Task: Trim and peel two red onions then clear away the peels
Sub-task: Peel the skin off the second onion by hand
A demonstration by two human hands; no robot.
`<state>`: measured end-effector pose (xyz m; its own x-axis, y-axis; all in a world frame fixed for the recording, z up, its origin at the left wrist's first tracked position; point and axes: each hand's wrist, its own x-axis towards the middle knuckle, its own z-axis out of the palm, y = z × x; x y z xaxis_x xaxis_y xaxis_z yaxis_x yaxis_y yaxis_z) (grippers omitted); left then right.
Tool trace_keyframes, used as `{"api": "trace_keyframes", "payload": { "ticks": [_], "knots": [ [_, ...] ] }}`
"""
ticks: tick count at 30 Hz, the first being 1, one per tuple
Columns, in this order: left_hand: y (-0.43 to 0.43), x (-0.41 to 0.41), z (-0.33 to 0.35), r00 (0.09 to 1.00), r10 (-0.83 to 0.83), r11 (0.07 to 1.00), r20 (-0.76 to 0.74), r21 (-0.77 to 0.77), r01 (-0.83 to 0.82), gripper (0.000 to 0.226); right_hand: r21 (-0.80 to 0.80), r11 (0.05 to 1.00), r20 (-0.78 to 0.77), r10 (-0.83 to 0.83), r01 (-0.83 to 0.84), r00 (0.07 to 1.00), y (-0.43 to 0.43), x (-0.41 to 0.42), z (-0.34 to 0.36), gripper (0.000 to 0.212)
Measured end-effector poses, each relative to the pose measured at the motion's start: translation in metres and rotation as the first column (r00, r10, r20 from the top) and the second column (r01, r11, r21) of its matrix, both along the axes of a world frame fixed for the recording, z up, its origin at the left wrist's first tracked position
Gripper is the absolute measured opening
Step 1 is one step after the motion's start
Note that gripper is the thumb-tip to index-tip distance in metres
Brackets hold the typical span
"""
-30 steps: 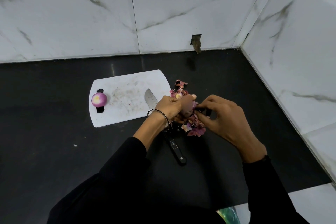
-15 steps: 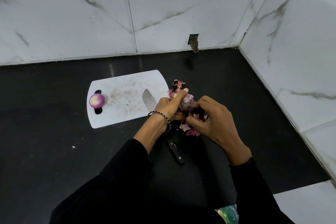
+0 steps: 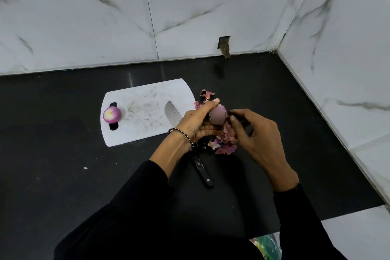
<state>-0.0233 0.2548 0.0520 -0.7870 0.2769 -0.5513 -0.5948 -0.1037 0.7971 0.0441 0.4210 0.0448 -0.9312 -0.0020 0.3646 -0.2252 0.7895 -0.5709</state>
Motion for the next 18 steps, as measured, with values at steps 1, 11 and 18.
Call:
{"api": "trace_keyframes", "payload": {
  "ticks": [1,11,18],
  "knots": [
    [0.000,0.000,0.000,1.000,0.001,1.000,-0.004,0.004,-0.001,0.050,0.010,1.000,-0.008,-0.004,0.004,1.000,0.000,-0.001,0.000,0.026],
    [0.000,-0.002,0.001,0.999,-0.029,0.999,-0.045,-0.023,0.028,0.047,0.061,0.996,-0.059,0.067,-0.064,0.996,0.002,-0.009,0.003,0.020],
    [0.001,-0.003,0.001,0.999,0.009,1.000,-0.037,-0.015,-0.010,0.046,0.061,0.996,0.019,0.065,-0.066,0.998,-0.013,-0.011,0.005,0.029]
  ]
}}
